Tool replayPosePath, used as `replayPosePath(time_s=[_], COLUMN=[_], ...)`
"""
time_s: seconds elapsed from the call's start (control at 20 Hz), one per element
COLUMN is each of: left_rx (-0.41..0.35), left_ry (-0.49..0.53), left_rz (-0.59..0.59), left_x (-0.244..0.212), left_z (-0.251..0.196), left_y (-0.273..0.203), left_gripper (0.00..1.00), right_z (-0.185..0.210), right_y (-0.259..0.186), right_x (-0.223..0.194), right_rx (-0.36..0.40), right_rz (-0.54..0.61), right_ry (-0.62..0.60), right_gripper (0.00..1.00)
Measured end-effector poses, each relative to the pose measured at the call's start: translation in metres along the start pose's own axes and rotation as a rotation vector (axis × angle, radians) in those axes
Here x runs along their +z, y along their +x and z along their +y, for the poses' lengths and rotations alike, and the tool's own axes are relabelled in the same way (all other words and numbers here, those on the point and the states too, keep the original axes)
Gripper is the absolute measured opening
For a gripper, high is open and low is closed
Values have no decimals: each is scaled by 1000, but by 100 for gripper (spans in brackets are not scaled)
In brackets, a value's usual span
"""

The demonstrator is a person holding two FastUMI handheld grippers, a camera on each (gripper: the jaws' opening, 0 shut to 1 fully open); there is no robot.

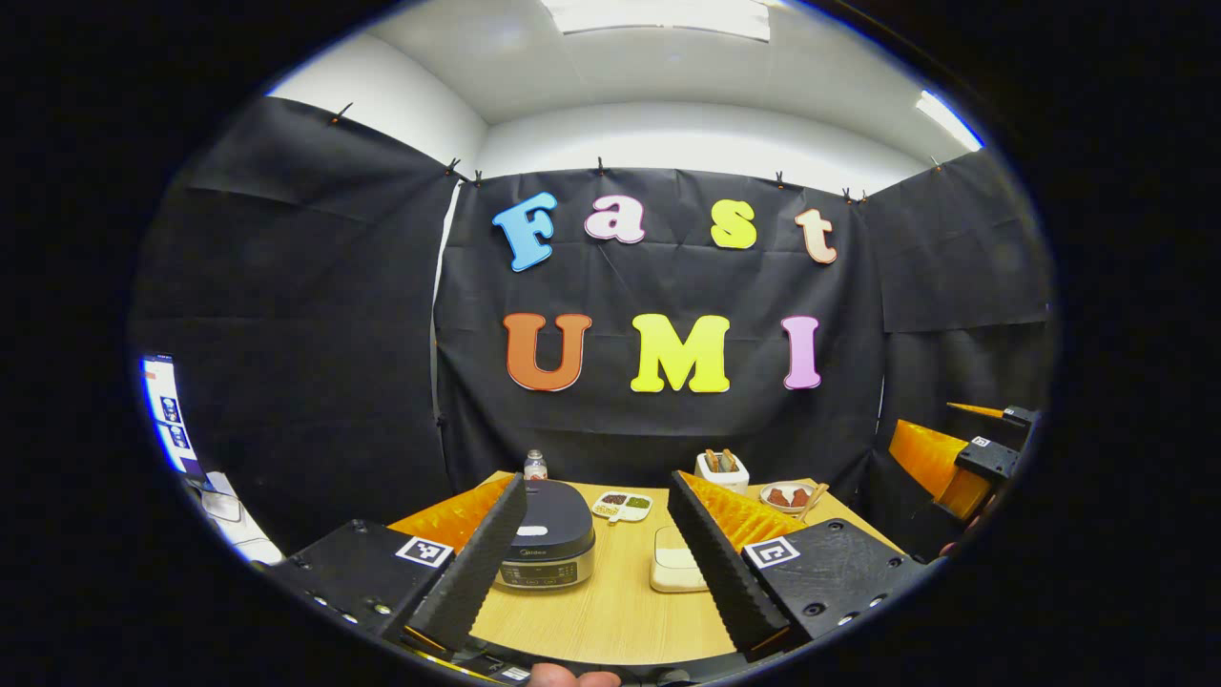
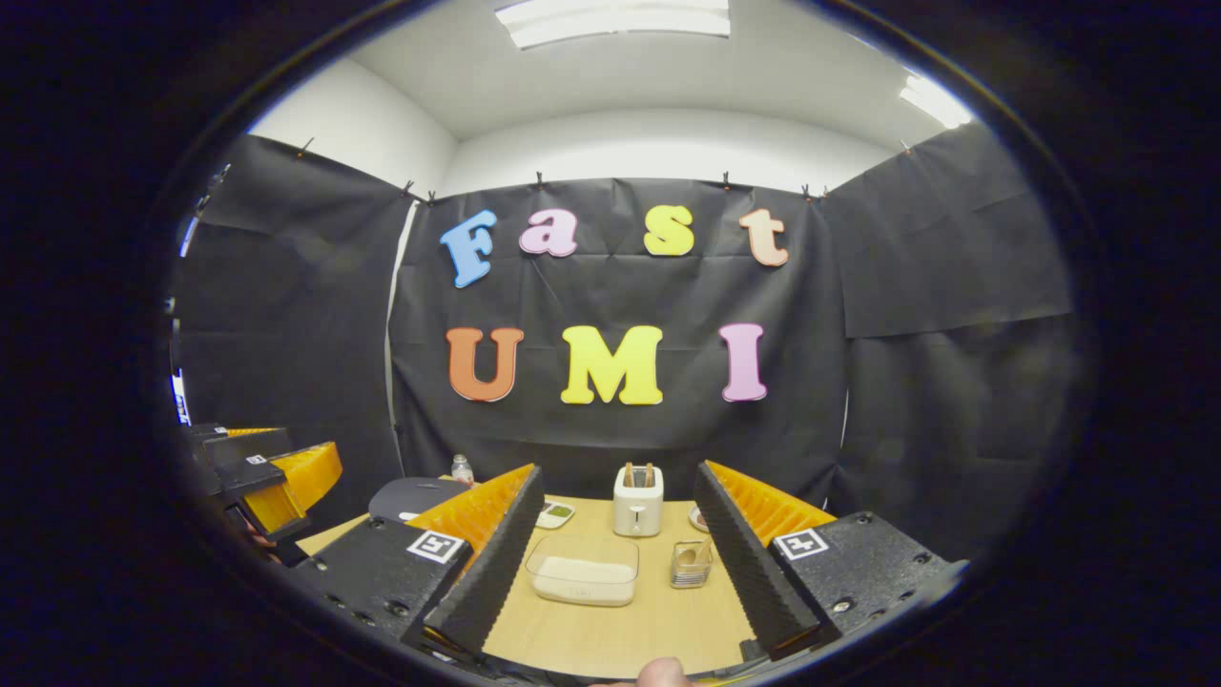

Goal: Close the left gripper, press the button to open the rice cooker; take a wooden spoon from the chopstick holder with the right hand, scoop a spoonful of rice and pour it into the rice cooker, then put the wooden spoon back into the chopstick holder.

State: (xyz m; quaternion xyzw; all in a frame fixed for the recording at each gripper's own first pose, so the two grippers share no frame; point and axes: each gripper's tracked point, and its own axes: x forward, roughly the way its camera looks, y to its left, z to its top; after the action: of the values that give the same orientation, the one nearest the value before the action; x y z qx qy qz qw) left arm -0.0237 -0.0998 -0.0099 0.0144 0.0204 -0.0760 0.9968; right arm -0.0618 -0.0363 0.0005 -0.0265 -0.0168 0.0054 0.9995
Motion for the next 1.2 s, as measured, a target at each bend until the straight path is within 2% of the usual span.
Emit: replayPosePath(time_s=[0.05,0.1,0.15,0.25,0.4,0.6,0.65,0.8,0.85,0.95,1.2], left_rx=[-3,-9,-13,-11,-4,-21,-22,-15,-9,2,-17], left_ry=[-4,-12,-17,-19,-11,6,4,-26,-24,-18,-21], left_rz=[7,12,14,7,7,16,23,47,47,56,64], left_x=[-2,-3,-1,3,1,-3,-4,-7,-7,-10,-10], left_z=[-2,-5,-8,-8,-8,-12,-12,-8,-4,1,0], left_y=[-2,-1,0,4,7,7,7,9,9,8,10], left_gripper=[95,95,95,95,95,95,94,95,95,95,95], right_z=[3,4,3,3,0,3,3,6,5,8,17], right_y=[-1,0,1,2,5,9,10,12,13,13,14], right_x=[-4,-5,-7,-9,-14,-19,-18,-15,-17,-16,-10], right_rx=[7,8,7,5,-6,-7,-8,-8,-10,-11,-5], right_rz=[6,11,16,21,33,50,51,46,49,52,40], right_ry=[2,5,8,13,23,30,26,18,10,12,13], right_gripper=[97,100,97,100,96,100,97,100,96,100,100])
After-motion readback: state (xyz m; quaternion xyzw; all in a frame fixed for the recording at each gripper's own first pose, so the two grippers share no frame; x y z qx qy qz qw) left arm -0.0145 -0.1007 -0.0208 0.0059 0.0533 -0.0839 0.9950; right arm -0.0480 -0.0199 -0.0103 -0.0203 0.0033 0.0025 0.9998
